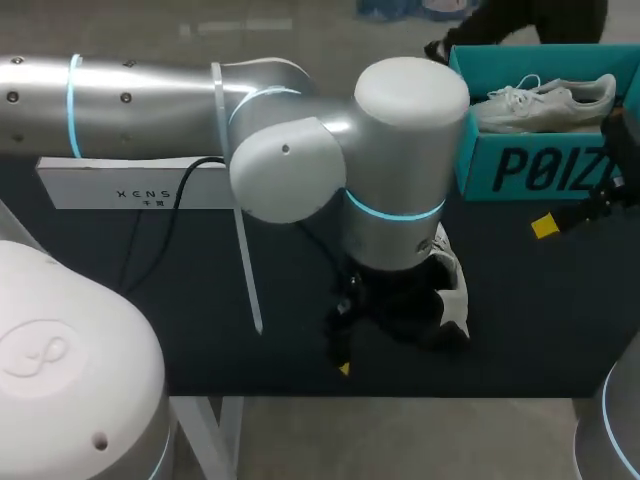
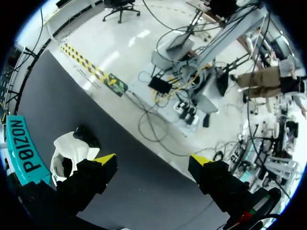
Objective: Take the shoe out of the shoebox, open the shoe tongue, remove and reinsert the insole, then place the shoe into the shoebox
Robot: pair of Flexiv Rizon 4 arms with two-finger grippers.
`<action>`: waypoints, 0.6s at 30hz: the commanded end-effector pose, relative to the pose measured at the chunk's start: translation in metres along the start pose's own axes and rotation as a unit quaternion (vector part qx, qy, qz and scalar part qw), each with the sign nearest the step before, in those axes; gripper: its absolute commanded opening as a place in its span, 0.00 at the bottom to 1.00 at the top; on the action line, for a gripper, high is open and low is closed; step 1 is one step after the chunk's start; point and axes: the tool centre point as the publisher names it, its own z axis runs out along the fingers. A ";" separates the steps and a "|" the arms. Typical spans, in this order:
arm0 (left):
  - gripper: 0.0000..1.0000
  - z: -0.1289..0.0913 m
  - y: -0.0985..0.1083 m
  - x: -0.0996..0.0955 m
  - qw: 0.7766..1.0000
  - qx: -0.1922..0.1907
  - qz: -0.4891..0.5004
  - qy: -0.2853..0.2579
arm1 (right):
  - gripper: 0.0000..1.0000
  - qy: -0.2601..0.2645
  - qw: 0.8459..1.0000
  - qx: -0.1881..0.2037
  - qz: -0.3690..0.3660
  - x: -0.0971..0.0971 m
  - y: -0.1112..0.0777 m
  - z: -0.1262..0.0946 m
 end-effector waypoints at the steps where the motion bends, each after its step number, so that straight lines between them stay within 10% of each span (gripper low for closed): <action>1: 1.00 0.001 0.001 0.006 0.977 -0.013 -0.198 -0.083 | 1.00 -0.002 1.000 -0.001 0.000 0.001 -0.001 0.001; 13: 1.00 0.001 0.001 0.006 0.977 -0.013 -0.198 -0.083 | 1.00 -0.002 1.000 -0.001 0.000 0.001 -0.001 0.001; 18: 1.00 -0.002 0.014 0.003 0.919 -0.008 -0.378 -0.107 | 1.00 -0.002 1.000 -0.001 0.000 0.001 -0.001 0.001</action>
